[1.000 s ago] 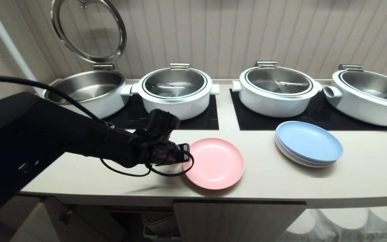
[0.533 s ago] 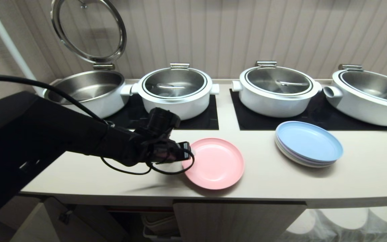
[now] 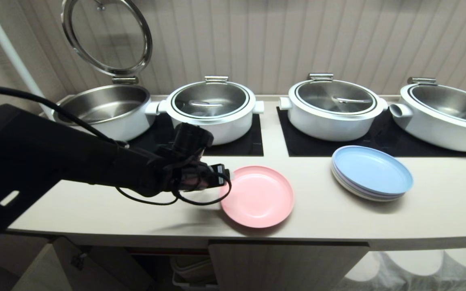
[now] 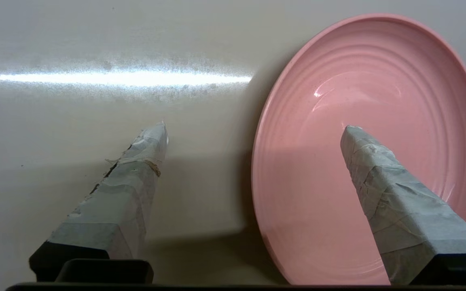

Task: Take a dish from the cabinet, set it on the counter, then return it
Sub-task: Place it on the table, then pick up the plate from the table

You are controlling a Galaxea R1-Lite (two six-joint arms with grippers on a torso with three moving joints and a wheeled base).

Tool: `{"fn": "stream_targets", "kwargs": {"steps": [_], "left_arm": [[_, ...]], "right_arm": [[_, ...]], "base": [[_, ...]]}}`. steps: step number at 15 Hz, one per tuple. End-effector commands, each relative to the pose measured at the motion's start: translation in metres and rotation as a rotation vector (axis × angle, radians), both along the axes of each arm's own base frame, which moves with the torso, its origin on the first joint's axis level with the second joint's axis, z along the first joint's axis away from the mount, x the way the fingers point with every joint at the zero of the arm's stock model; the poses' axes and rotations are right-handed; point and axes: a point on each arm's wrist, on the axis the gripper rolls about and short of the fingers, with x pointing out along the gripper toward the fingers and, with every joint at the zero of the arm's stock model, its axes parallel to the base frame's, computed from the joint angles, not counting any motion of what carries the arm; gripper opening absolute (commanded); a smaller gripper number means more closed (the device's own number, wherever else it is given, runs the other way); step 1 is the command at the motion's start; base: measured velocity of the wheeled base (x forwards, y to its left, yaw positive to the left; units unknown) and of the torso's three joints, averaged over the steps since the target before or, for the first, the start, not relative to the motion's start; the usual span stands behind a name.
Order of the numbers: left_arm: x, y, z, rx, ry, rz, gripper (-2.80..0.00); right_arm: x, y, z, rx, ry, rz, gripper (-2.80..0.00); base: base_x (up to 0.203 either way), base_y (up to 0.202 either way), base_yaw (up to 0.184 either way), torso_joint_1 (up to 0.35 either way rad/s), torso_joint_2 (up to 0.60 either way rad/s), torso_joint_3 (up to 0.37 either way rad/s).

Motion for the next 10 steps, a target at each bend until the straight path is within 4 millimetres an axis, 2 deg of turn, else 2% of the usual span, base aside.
{"fn": "stream_targets", "kwargs": {"steps": [1, 4, 5, 10], "left_arm": [[-0.005, 0.004, 0.016, -0.007, -0.042, 0.020, 0.00], [-0.012, 0.008, 0.026, -0.003, -0.069, 0.040, 0.00], [-0.015, 0.011, 0.029, -0.004, -0.073, 0.041, -2.80], [-0.036, 0.030, 0.037, 0.003, -0.068, 0.056, -2.80]], "right_arm": [[0.000, 0.000, 0.000, 0.000, 0.000, 0.000, -2.80], [0.000, 0.000, 0.000, 0.000, 0.000, -0.001, -2.80], [0.000, 0.000, 0.000, 0.000, 0.000, -0.001, -2.80], [0.000, 0.000, 0.000, 0.000, 0.000, -0.001, -2.80]], "base": [[0.000, 0.000, 0.000, 0.000, 0.00, 0.000], [0.000, 0.000, 0.000, 0.000, 0.00, 0.000], [0.000, 0.000, 0.000, 0.000, 0.00, 0.000], [0.000, 0.000, 0.000, 0.000, 0.00, 0.000]]}}
